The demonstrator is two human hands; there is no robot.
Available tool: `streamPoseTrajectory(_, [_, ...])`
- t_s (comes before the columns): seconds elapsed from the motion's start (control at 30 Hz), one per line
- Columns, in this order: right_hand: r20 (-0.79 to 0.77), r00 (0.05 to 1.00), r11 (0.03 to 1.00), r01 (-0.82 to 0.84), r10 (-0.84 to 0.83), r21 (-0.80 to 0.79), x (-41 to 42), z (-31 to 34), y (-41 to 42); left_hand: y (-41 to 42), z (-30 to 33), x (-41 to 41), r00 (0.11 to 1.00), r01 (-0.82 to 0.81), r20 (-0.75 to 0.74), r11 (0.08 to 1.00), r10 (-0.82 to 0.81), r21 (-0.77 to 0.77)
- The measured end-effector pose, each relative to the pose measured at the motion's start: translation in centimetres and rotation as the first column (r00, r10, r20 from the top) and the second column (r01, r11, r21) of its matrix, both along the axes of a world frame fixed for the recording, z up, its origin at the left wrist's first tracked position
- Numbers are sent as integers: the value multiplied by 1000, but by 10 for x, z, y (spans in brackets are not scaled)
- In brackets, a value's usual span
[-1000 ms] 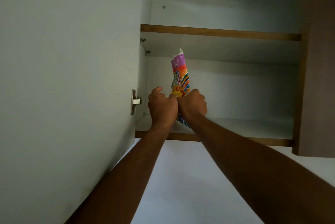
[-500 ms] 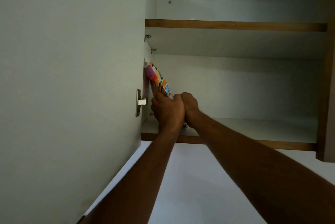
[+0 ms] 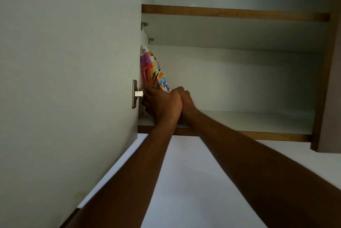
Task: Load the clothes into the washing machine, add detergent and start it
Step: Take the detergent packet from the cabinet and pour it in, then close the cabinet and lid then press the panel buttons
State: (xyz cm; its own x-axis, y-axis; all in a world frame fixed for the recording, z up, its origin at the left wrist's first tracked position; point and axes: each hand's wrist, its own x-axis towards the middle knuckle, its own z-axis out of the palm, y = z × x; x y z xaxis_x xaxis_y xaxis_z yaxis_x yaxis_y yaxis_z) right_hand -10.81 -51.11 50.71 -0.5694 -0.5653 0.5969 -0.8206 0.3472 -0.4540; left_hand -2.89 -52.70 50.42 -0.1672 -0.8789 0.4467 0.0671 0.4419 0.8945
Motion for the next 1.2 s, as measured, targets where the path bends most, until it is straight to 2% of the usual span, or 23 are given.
streamPoseTrajectory(0.1, [14,994,992,-111,112,-58,7,3,26,16,-4,2,994,-63,79,989,74,-136])
streamPoseTrajectory(0.2, [-99,993,998,-62,60,-18,14,1,54,27,-13,3,985,-96,107,947,134,-307])
streamPoseTrajectory(0.27, [-138,990,998,-14,6,-56,18,-2,66,25,-18,6,980,-97,127,928,152,-360])
streamPoseTrajectory(0.33, [-153,986,990,54,-73,-127,26,1,83,22,-21,9,984,-49,141,931,107,-362])
streamPoseTrajectory(0.4, [-225,956,978,163,-190,-133,33,10,104,23,-25,13,990,-12,127,919,68,-395])
streamPoseTrajectory(0.5, [-323,895,950,277,-309,-142,36,28,137,35,-34,19,1000,-2,1,835,4,-550])
streamPoseTrajectory(0.6, [-348,840,909,374,-416,-184,35,39,165,55,-37,22,983,70,-82,755,-162,-652])
streamPoseTrajectory(0.7, [-329,806,870,434,-491,-235,50,40,189,79,-30,26,944,120,-145,717,-296,-687])
streamPoseTrajectory(0.87, [-347,774,848,472,-529,-240,90,30,221,116,-20,44,899,133,-196,671,-391,-729])
streamPoseTrajectory(1.07, [-315,717,783,561,-621,-268,143,18,270,159,-20,84,881,242,-85,600,-464,-762])
streamPoseTrajectory(1.2, [-293,674,733,589,-678,-341,187,9,315,195,-28,128,816,305,-97,567,-570,-765])
